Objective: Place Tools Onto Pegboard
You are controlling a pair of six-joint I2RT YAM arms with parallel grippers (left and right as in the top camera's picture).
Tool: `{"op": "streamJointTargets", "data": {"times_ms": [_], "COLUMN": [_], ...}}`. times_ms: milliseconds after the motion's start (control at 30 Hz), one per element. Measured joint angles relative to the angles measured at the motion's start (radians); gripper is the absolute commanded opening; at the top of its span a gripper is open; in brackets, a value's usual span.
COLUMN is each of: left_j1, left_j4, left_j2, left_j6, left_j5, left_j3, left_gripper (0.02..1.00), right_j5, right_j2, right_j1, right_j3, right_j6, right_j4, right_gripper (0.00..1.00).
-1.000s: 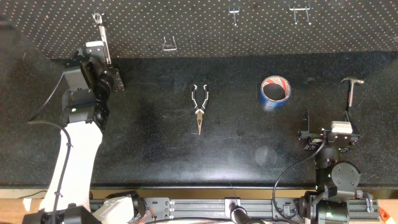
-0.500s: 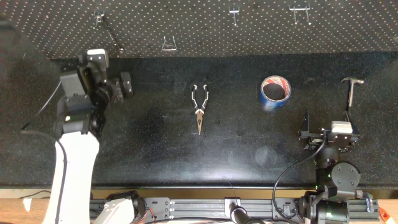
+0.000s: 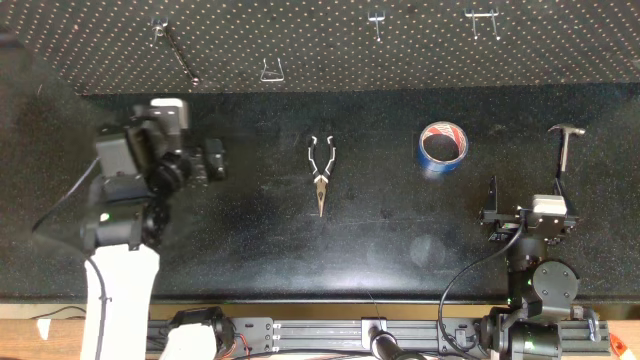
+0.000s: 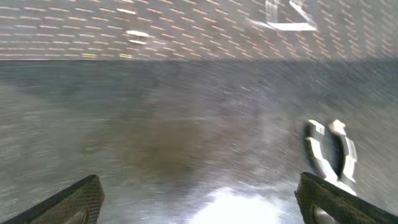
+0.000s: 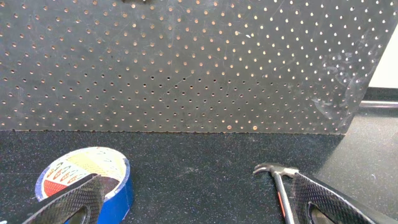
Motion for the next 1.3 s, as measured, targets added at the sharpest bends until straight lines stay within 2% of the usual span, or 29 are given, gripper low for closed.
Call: {"op": "streamJointTargets", "data": {"times_ms": [133, 300, 400, 767, 1300], "left_j1": [-0.289, -0.453, -0.506, -0.528, -0.562], "left_j4": [-0.021, -0.113, -0.205, -0.297, -0.301], "left_j2": [0.109, 0.280, 0.427, 0.721, 0.835], "left_j6": [-0.158, -0.360, -0.413, -0.524, -0.565], "left_j5": [-0.074, -0.105, -0.112, -0.100, -0.142], "left_j3": [0.001, 0.040, 0.145, 0.458, 0.518], "left_gripper": [0.996, 0.996, 0.996, 0.996, 0.996], "right_j5": [0.000, 0.000, 0.000, 0.000, 0.000], "right_j2": [0.000, 0.000, 0.000, 0.000, 0.000], "right_j1": [0.000, 0.000, 0.000, 0.000, 0.000], "right_j3": [0.000, 0.000, 0.000, 0.000, 0.000], "right_j6": [0.000, 0.000, 0.000, 0.000, 0.000], "right_j4": [0.000, 0.000, 0.000, 0.000, 0.000], "right_gripper": [0.976, 0.976, 0.976, 0.976, 0.976]}}
